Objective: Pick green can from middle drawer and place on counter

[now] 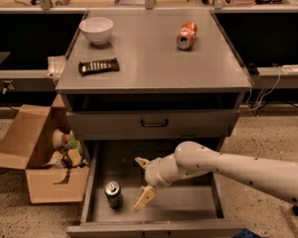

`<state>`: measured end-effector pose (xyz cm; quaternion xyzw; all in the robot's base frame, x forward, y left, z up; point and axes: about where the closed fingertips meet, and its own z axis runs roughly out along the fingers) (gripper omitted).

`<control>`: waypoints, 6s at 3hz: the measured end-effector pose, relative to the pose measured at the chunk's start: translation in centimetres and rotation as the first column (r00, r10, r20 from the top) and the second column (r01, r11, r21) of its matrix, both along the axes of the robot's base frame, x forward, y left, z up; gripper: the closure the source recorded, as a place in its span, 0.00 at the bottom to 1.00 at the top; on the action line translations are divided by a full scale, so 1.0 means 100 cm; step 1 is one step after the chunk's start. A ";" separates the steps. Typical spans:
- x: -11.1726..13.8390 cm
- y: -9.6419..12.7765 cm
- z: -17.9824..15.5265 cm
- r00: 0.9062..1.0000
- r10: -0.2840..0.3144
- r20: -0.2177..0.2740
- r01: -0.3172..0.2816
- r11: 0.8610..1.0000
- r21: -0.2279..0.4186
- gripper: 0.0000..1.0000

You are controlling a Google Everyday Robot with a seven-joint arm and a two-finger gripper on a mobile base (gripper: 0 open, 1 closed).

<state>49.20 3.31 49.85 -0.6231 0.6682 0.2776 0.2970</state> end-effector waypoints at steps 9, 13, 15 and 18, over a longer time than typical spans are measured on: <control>-0.004 0.068 0.007 0.969 0.143 0.201 -0.202 0.928 0.314 1.00; 0.005 0.027 0.134 0.952 0.040 0.304 -0.165 0.902 0.398 1.00; 0.001 0.002 0.269 0.896 -0.017 0.443 -0.217 0.854 0.472 1.00; 0.036 -0.035 0.370 0.879 -0.156 0.450 -0.113 0.849 0.516 1.00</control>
Offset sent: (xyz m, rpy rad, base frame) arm 0.0256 0.0562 -0.0594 0.1148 -0.0848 0.1526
